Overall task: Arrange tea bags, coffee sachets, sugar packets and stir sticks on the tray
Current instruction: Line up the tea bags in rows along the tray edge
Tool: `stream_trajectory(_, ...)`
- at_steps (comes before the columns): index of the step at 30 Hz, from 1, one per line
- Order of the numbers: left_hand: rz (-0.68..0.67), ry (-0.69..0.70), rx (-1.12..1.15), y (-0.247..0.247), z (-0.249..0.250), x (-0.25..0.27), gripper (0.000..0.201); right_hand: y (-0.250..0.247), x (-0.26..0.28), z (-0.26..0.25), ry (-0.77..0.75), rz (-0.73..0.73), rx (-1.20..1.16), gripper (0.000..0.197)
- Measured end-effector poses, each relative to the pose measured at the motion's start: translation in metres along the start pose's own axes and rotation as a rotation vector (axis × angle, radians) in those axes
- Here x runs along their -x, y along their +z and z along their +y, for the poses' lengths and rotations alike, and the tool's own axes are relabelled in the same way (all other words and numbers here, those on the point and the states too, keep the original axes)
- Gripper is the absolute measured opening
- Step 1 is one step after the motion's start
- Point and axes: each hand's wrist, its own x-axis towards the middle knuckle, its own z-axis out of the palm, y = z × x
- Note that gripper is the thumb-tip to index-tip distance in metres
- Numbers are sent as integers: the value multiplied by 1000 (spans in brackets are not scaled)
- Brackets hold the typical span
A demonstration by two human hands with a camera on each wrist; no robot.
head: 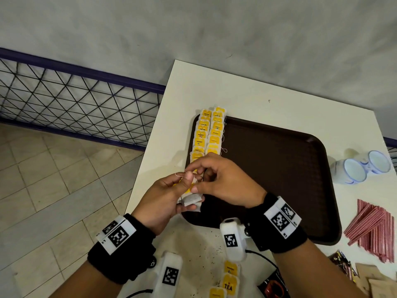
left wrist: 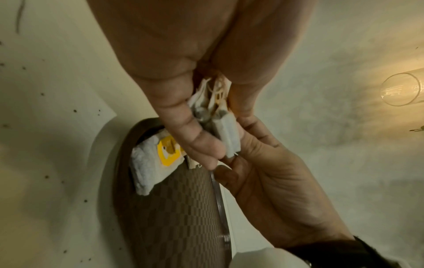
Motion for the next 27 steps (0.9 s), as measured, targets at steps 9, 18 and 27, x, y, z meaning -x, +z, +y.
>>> stream_trajectory(9, -47, -119, 101, 1, 6, -2, 69, 7, 2, 2, -47, 70, 29, 24)
stream_trajectory(18, -3, -99, 100, -3, 6, -2, 57, -11, 12, -1, -54, 136, -223, 9)
stream_trajectory(27, 24, -93, 107, -6, 4, 0, 45, -40, 14, 25, 173, 310, -212, 6)
